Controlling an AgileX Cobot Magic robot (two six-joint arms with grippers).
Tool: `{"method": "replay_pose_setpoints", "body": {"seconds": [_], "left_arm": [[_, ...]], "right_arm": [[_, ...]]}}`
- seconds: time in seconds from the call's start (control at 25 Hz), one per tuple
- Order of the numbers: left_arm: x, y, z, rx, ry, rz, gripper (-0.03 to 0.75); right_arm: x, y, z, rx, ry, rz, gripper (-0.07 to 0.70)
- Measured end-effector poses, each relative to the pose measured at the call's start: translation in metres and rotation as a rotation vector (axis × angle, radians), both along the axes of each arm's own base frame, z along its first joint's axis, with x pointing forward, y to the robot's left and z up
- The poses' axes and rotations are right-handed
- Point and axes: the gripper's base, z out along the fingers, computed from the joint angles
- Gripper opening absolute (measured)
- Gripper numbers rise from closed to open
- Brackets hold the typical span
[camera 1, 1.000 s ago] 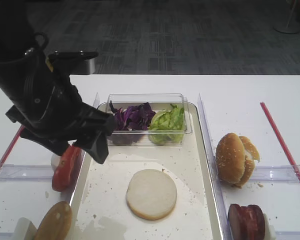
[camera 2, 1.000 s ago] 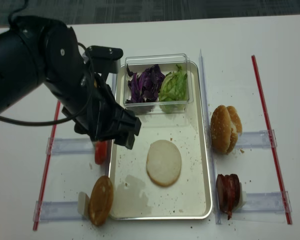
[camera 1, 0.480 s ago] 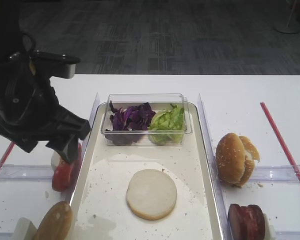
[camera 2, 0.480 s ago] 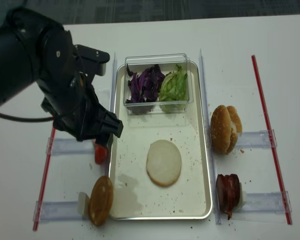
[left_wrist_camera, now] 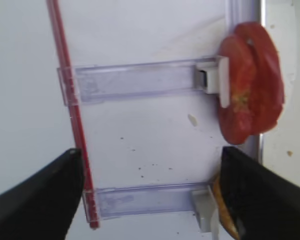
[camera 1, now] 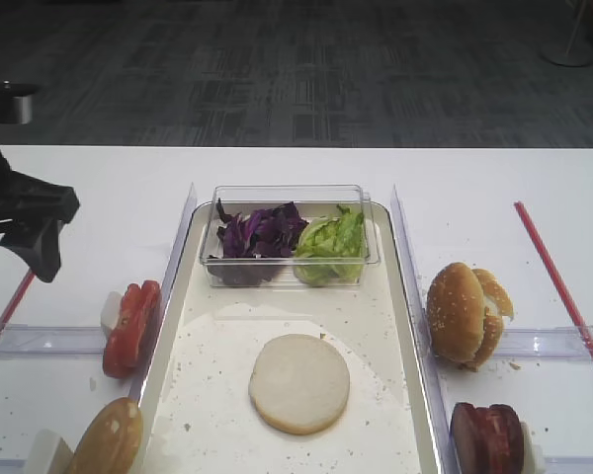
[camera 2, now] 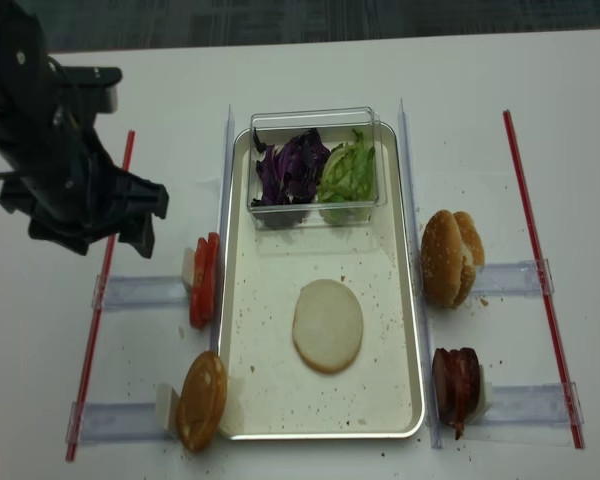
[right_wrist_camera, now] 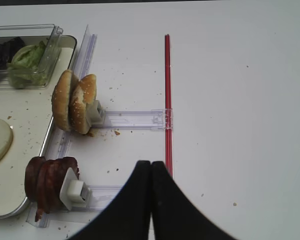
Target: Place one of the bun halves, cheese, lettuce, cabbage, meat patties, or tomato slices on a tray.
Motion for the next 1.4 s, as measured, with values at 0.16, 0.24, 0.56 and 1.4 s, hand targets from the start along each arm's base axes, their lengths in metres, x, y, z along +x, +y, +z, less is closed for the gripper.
{"method": "replay_pose_setpoints", "body": {"seconds": [0.16, 0.24, 0.56, 1.4], "left_arm": [[0.002, 0.028, 0.0, 0.021, 0.005, 0.047, 0.517], [0.002, 0.039, 0.0, 0.023, 0.006, 0.072, 0.517], [-0.001, 0.055, 0.0, 0.027, 0.039, 0.099, 0.517], [-0.142, 0.047, -0.002, 0.004, -0.032, 0.133, 0.513]], "right_arm": [[0.0, 0.0, 0.0, 0.0, 0.0, 0.0, 0.364], [0.0, 0.0, 0.0, 0.0, 0.0, 0.0, 0.364], [0.0, 0.0, 0.0, 0.0, 0.0, 0.0, 0.364], [0.0, 0.0, 0.0, 0.0, 0.0, 0.0, 0.364]]}}
